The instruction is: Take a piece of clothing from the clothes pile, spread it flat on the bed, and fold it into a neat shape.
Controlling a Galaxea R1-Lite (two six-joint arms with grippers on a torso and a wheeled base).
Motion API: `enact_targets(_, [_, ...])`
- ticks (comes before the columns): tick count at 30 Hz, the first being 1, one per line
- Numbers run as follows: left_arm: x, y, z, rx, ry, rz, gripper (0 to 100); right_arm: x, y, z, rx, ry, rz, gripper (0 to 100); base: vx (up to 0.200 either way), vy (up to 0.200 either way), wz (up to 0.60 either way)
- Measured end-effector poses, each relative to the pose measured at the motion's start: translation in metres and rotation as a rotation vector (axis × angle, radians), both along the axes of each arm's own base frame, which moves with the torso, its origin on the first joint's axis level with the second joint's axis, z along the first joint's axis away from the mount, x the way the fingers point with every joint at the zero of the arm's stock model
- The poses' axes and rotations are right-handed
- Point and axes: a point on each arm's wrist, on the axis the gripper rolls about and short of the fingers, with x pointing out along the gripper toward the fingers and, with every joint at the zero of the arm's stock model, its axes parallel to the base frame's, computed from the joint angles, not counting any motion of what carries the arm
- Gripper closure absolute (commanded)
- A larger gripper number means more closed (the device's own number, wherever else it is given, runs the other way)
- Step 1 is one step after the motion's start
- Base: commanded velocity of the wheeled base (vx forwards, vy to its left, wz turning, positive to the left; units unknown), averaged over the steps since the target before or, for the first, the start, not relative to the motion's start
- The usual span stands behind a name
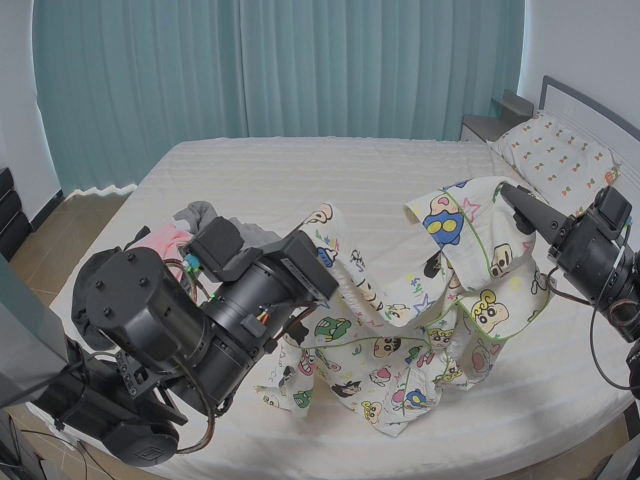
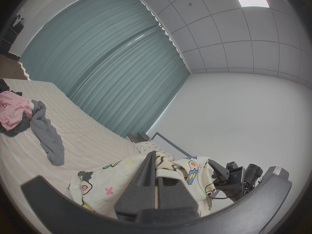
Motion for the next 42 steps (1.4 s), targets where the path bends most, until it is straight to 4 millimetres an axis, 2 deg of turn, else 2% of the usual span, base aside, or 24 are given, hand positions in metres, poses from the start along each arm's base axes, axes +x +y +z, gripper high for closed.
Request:
enact_targets(23, [0.001, -0.009, -0.009, 0.02, 0.011, -0.01, 100, 0.0, -0.005, -0.002, -0.004, 0.008, -0.018, 100, 0.0, -0.2, 0.0])
enact_targets(42, [-0.001, -0.006, -0.014, 0.051, 0.021, 0.022, 100, -0.002, -0.005, -0.005, -0.009, 0.018, -0.014, 100, -0.011, 0.0, 0.0])
